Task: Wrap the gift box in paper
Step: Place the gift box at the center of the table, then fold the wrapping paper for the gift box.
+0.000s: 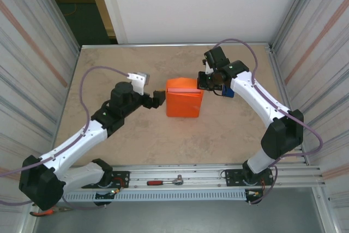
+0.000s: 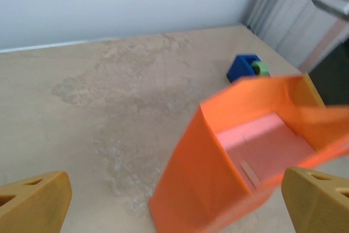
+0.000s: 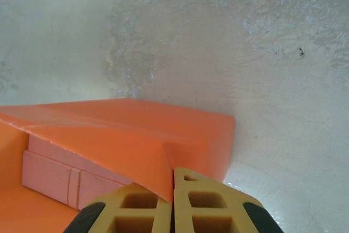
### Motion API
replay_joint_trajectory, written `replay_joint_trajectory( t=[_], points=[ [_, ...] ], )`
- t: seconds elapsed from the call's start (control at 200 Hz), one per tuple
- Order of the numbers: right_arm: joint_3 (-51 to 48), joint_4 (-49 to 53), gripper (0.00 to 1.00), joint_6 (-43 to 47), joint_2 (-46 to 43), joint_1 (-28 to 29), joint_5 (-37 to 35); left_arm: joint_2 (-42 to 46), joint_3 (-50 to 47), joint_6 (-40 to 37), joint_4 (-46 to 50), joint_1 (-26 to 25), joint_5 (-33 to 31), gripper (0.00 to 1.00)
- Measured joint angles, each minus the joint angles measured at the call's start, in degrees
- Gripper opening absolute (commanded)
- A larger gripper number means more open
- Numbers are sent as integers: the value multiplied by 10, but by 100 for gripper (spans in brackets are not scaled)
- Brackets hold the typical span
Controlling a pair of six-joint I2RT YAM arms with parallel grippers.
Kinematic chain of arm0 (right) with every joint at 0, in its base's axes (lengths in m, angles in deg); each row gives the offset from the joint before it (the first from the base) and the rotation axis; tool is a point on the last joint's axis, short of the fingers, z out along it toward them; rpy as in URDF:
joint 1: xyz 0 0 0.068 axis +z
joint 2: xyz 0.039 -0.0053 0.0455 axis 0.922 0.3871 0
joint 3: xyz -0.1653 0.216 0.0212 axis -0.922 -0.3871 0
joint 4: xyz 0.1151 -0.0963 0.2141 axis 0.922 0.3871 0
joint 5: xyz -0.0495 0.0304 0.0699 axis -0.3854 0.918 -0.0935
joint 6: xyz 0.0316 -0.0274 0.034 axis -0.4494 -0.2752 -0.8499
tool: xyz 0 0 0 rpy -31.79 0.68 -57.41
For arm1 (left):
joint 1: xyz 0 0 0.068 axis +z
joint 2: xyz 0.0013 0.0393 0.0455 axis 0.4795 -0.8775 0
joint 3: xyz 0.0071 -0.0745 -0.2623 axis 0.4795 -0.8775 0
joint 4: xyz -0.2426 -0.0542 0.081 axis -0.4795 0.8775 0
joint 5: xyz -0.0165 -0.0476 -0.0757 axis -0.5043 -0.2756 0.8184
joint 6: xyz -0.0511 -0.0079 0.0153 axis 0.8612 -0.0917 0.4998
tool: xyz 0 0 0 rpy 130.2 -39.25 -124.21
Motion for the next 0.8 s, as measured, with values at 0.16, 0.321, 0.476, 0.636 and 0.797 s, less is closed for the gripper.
replay_joint_trajectory(
  t=[0.16,0.321,0.476,0.636,0.797],
  points=[
    [-6,-9,8,-7,-1,-4,5,-2,-46,-16,-28,-55,-16,99],
    [-6,-16,8,-7,-2,-4,13,-33,-54,-27,-73,-90,-42,99],
    [-6,-17,8,-8,-2,-4,16,-74,-54,-36,-108,-102,-54,99],
    [-8,-19,8,-8,-2,-4,17,-108,-48,-45,-132,-102,-65,99],
    [-12,-19,7,-8,-2,-5,17,-140,-23,-58,-146,-102,-76,99]
  ],
)
